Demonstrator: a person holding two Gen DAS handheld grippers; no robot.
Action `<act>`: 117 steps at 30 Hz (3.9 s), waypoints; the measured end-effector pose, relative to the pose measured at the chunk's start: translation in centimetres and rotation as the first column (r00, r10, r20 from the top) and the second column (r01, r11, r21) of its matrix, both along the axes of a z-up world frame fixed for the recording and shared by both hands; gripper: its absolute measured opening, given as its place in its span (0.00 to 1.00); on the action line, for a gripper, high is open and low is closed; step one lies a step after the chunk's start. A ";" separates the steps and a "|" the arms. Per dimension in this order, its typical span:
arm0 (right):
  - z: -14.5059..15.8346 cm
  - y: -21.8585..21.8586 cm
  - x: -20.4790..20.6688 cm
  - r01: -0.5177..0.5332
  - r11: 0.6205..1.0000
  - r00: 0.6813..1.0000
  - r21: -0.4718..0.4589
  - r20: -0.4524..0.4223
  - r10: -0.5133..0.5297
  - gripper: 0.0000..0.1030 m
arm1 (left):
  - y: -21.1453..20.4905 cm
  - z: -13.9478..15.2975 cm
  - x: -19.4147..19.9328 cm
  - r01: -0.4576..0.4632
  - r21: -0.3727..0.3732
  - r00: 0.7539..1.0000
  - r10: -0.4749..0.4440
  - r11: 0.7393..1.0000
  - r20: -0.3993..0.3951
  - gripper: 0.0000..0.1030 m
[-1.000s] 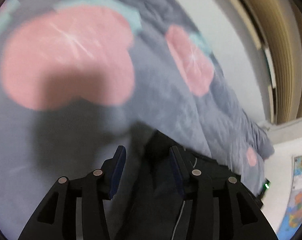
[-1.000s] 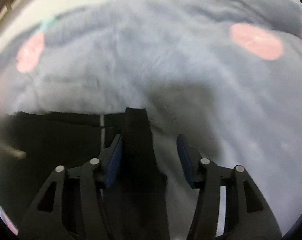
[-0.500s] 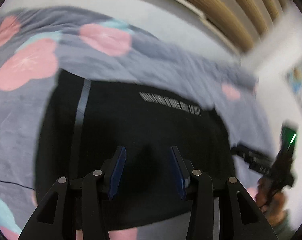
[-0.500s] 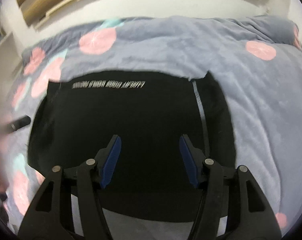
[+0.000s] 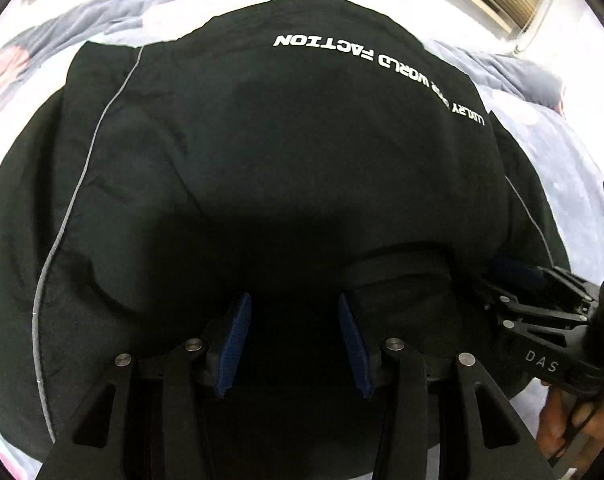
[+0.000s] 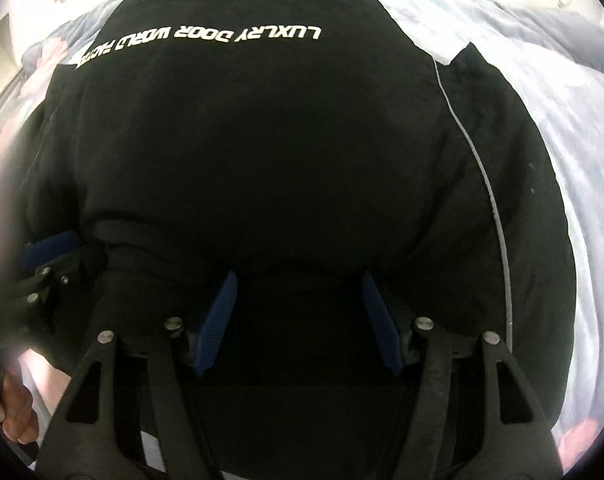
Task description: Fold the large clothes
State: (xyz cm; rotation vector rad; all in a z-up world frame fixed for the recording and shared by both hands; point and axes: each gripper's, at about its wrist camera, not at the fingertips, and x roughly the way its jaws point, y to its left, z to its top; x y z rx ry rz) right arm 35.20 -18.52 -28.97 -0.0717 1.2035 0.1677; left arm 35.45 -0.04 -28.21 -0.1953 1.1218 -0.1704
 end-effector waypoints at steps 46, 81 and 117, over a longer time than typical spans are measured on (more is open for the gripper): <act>0.3 -2.1 -2.8 0.023 0.999 0.985 0.042 -0.173 -0.016 0.59 | 7.8 -0.2 -5.1 -0.273 0.109 0.933 0.290 0.956 -0.213 0.46; 7.3 -18.0 -4.5 0.333 0.932 0.942 0.146 -0.093 -0.322 0.81 | 19.6 6.2 -10.5 -0.365 -0.159 0.929 0.347 0.917 -0.131 0.46; -2.2 -21.5 0.3 0.356 0.676 0.921 0.645 -0.367 -0.134 0.88 | 21.2 -5.9 0.3 -0.290 -0.592 0.941 0.110 0.752 -0.320 0.79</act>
